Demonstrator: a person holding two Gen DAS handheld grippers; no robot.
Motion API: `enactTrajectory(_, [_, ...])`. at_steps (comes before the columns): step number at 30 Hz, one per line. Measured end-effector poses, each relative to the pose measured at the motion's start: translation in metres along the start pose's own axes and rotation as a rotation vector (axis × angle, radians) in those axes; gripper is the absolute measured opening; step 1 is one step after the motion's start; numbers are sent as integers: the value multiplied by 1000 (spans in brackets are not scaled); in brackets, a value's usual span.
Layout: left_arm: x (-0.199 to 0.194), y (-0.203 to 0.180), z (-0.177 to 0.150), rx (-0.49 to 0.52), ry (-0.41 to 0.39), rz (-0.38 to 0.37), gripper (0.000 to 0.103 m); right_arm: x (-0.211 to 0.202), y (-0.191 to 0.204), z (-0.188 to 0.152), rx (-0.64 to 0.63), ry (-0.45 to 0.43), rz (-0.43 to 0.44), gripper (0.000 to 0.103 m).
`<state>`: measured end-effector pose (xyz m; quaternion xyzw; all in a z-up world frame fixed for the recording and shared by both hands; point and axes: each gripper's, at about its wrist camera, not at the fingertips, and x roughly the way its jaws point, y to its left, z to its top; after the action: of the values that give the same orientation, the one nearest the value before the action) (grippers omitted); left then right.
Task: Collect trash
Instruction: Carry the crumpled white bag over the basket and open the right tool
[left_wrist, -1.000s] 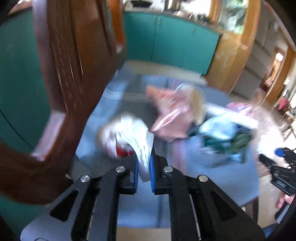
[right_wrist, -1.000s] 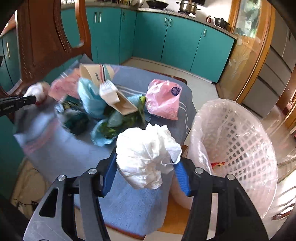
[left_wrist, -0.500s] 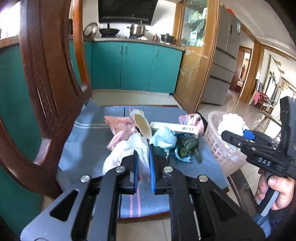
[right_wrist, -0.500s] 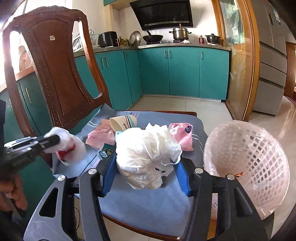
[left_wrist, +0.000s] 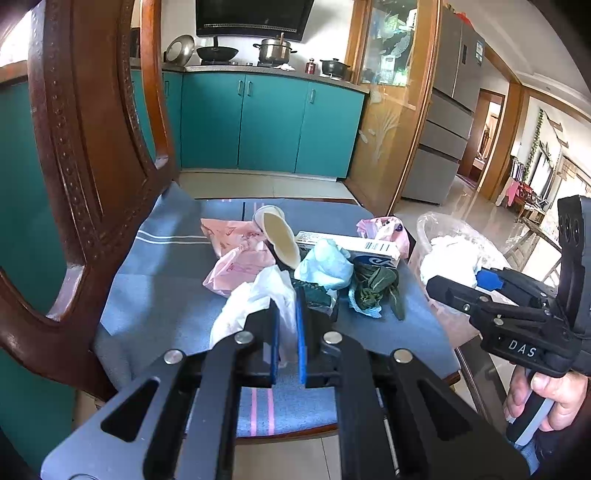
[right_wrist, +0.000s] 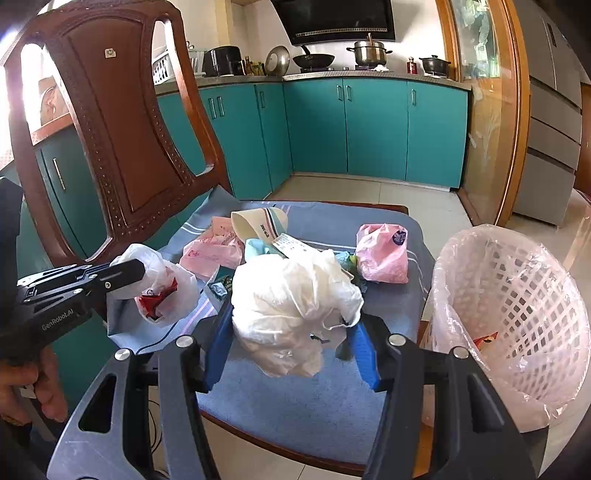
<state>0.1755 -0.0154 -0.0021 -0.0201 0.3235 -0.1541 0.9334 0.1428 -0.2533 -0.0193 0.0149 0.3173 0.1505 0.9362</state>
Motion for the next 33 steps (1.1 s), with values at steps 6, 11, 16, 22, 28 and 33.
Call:
enactTrajectory(6, [-1, 3, 1, -10, 2, 1, 9, 1, 3, -1, -12, 7, -1, 57])
enactTrajectory(11, [0, 3, 1, -9, 4, 0, 9, 1, 2, -1, -17, 5, -6, 57])
enactTrajectory(16, [-1, 4, 1, -10, 4, -3, 9, -21, -27, 13, 19, -98, -105, 56])
enactTrajectory(22, [0, 4, 1, -8, 5, 0, 9, -36, -125, 17, 237, -120, -344, 64])
enactTrajectory(28, [1, 0, 1, 0, 2, -7, 9, -34, -158, 7, 401, -49, -383, 81])
enactTrajectory(33, [2, -4, -2, 22, 4, -7, 9, -64, -129, 15, 368, -232, -363, 98])
